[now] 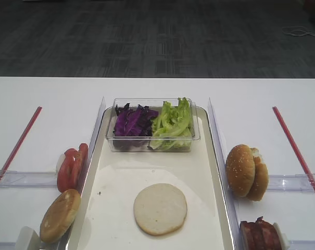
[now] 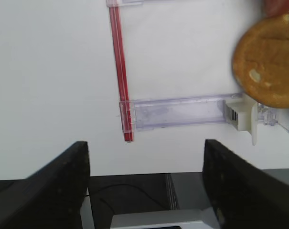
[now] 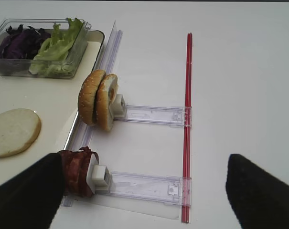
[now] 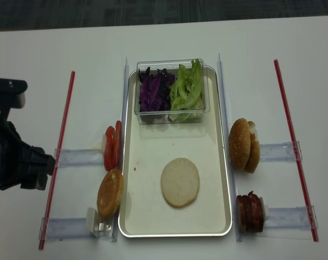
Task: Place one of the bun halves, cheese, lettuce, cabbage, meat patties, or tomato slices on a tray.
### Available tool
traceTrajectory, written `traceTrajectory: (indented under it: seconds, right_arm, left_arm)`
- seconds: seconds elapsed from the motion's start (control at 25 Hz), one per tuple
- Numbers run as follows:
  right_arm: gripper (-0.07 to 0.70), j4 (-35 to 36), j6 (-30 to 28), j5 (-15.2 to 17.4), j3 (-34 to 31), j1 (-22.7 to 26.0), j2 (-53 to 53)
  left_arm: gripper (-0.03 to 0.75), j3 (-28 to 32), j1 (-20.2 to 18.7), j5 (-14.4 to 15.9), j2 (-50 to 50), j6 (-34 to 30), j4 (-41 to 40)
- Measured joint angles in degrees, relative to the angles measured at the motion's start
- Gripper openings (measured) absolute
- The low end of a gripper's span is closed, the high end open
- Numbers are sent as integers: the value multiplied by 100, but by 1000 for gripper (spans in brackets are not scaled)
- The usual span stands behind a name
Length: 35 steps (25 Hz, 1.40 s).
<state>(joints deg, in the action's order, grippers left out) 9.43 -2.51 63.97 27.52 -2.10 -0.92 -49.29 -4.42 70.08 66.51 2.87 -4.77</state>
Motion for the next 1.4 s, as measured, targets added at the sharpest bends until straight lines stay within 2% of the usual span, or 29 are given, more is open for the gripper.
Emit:
traceTrajectory:
  seconds: [0.72, 1.24, 1.4]
  right_arm:
    - [671, 0, 0, 0, 0, 0, 0]
    - [671, 0, 0, 0, 0, 0, 0]
    - [671, 0, 0, 0, 0, 0, 0]
  left_arm:
    - [505, 920, 0, 132, -2766, 15, 115]
    - [505, 920, 0, 182, -3685, 26, 115]
    - [505, 1121, 0, 85, -3944, 15, 115]
